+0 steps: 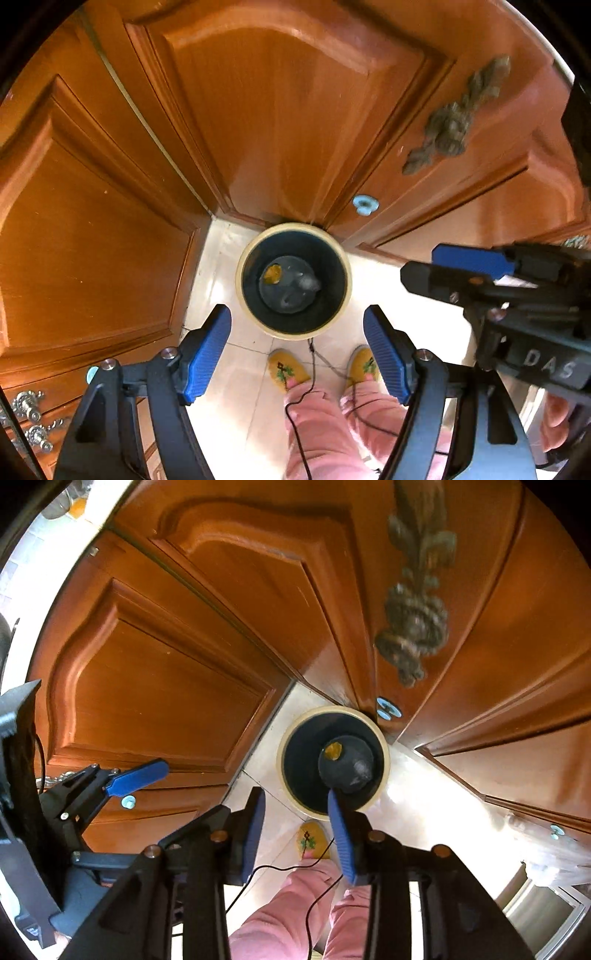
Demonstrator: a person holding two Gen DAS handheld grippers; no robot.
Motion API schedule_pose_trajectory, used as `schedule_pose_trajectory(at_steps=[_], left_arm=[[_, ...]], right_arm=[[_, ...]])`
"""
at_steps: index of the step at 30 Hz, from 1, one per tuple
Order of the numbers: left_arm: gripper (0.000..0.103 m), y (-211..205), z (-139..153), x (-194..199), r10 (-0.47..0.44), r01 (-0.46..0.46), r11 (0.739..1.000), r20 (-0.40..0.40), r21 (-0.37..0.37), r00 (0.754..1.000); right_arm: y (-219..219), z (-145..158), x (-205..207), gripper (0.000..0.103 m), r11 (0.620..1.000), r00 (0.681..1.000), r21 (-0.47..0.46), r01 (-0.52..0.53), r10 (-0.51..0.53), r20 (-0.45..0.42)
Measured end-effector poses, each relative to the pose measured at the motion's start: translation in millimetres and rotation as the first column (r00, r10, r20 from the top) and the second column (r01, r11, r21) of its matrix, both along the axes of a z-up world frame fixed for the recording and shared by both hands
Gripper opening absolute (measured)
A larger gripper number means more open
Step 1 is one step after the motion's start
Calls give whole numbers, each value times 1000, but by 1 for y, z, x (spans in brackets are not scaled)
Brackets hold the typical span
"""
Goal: Collect trash
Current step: 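Raise both open tools back toward the counter trash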
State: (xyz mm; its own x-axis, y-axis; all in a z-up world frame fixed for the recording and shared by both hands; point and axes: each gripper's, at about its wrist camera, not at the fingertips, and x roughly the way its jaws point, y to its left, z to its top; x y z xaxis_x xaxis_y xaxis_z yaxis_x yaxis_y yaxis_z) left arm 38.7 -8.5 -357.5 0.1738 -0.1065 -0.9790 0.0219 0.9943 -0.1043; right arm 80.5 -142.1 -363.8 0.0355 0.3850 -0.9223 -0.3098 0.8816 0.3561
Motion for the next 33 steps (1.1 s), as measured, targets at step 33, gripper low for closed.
schedule_pose_trajectory(at_steps=[33], left_arm=[[73, 25, 248, 37, 75, -54, 996, 381, -66, 922]], right_arm=[[-50, 232, -2, 36, 992, 920, 68, 108, -125, 370]])
